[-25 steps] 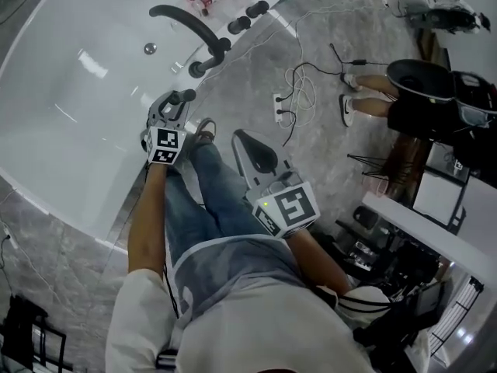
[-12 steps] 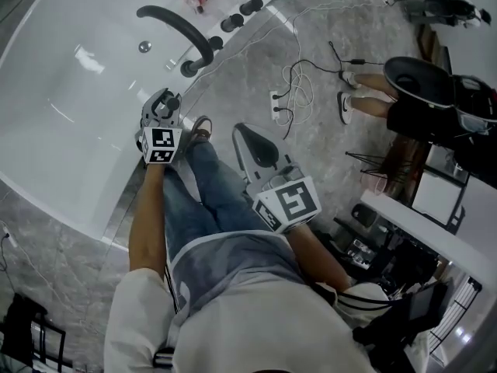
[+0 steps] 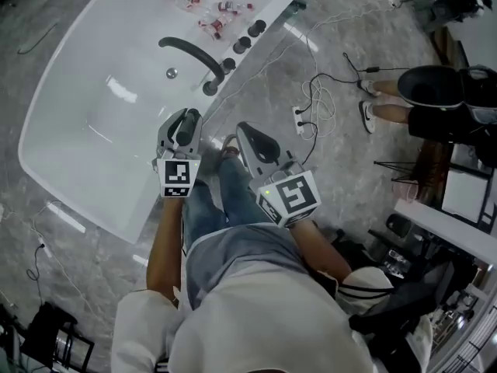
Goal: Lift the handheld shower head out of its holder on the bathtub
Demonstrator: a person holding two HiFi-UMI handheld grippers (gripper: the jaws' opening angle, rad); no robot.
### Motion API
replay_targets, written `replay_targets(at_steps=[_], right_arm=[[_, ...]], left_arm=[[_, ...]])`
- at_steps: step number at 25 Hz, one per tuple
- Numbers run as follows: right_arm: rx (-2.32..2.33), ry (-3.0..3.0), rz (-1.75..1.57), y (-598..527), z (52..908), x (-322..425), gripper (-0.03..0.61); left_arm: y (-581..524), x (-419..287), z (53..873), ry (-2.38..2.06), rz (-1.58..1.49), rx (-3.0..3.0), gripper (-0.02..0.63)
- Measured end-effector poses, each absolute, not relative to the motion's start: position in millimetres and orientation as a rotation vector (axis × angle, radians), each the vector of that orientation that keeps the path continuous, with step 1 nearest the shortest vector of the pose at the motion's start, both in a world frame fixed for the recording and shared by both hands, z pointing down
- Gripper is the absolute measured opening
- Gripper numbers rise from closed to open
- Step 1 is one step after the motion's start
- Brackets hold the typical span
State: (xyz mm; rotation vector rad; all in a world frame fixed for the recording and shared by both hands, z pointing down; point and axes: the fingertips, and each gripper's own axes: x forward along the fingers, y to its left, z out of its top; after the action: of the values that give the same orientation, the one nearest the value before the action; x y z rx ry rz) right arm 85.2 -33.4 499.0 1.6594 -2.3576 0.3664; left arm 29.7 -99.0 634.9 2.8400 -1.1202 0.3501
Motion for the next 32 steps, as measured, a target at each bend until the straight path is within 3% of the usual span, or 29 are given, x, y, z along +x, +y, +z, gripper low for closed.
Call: replay_targets(at_steps=[9,17,32], right_arm=[[1.648,-2.420,0.286,-88.4,343.7,110.1,0.017],[1.709,-2.465,0.282,-111.5,242.2,109.8,0.017],[1.769,-2.400,0.210,-97.4,183.4,86.1,0.017]], left_arm=[[-125.8,43.9,390.0,-1.082,0.195,2.811,0.146],[-139.4,40.8,238.3,-1.044,0.035,2.781,0.146],[-137.1,13.5,198.7,-1.020,-0.058,2.724,0.146]])
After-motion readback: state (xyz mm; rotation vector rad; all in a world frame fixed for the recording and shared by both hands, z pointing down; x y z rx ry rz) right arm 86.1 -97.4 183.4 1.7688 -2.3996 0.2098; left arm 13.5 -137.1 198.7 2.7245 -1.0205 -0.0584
